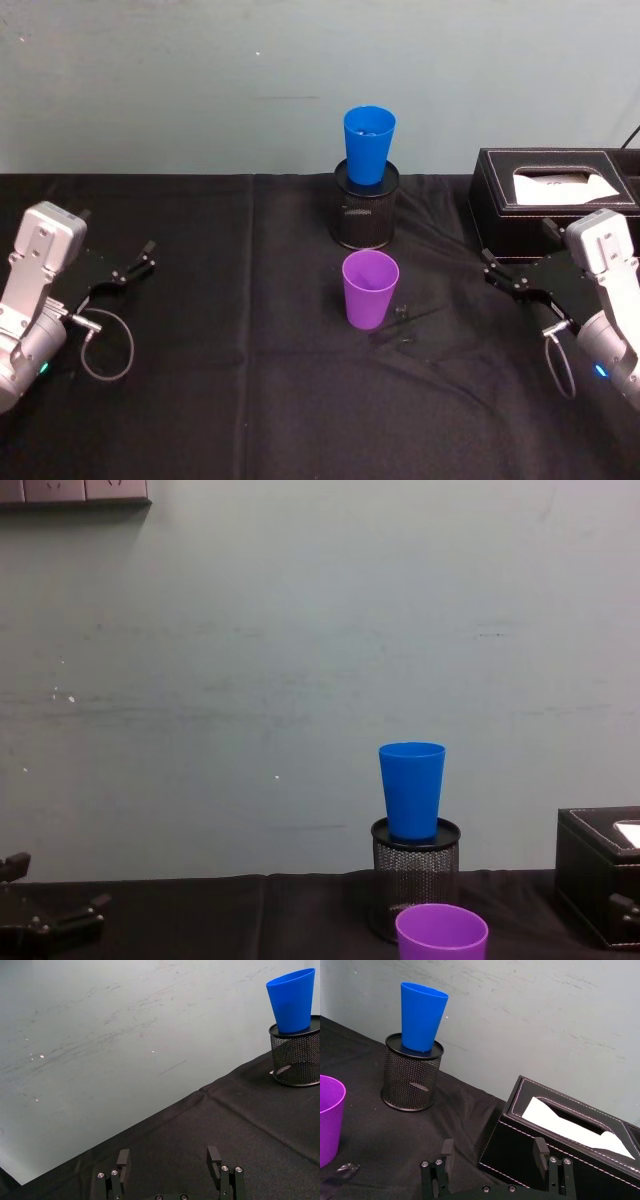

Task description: Pick up one cup with a gripper and tap it against the other cup.

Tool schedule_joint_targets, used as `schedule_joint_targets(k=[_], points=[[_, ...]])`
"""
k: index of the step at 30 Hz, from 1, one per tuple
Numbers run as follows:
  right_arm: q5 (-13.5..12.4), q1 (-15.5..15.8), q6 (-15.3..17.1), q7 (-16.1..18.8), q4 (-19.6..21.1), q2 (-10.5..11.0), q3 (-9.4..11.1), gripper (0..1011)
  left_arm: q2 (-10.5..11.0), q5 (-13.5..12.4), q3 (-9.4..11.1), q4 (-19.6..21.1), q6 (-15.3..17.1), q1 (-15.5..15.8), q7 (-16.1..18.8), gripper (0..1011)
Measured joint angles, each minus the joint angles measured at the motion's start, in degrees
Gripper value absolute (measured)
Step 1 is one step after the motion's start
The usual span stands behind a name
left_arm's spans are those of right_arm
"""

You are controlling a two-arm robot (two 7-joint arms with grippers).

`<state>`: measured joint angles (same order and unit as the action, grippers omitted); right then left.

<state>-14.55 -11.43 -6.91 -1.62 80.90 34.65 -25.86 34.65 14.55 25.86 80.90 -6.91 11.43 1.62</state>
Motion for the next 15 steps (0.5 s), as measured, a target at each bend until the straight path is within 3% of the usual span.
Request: schedule_joint_targets(k=[15], points=[[0.0, 0.0, 0.0, 0.0, 0.0, 0.0, 0.0, 1002, 0.0, 0.0, 0.0, 0.0, 0.0, 0.0, 0.0, 1000]])
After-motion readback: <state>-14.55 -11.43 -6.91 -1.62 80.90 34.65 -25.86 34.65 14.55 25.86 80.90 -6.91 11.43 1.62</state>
